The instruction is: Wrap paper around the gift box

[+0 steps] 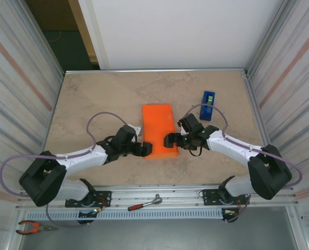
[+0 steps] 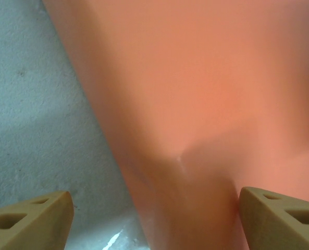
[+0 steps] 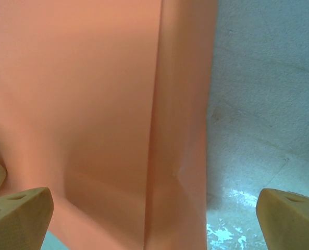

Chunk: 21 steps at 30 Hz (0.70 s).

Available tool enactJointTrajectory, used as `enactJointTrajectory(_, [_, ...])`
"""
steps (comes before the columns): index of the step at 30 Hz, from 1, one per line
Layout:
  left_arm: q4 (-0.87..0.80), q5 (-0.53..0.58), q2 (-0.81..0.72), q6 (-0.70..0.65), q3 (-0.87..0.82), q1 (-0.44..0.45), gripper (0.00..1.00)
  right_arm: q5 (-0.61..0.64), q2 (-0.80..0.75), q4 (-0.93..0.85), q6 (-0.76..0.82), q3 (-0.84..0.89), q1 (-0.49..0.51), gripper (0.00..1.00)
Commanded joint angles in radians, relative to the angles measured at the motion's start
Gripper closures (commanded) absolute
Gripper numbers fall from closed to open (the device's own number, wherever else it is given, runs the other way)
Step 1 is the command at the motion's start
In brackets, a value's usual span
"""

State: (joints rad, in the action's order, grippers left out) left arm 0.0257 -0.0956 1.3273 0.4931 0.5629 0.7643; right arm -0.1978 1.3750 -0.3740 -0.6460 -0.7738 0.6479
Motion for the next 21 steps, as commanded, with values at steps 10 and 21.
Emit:
enactJointTrajectory(10, [0.056,0.261,0.096,0.002,0.027,0.09,0.19,0.029,0.042,0.036,-0.017,0.018,0.007,0.11])
enactJointTrajectory(21, [0.059,0.272,0.104,-0.004,0.051,0.089,0.19,0.084,0.054,0.044,-0.019,0.006,0.019,0.14])
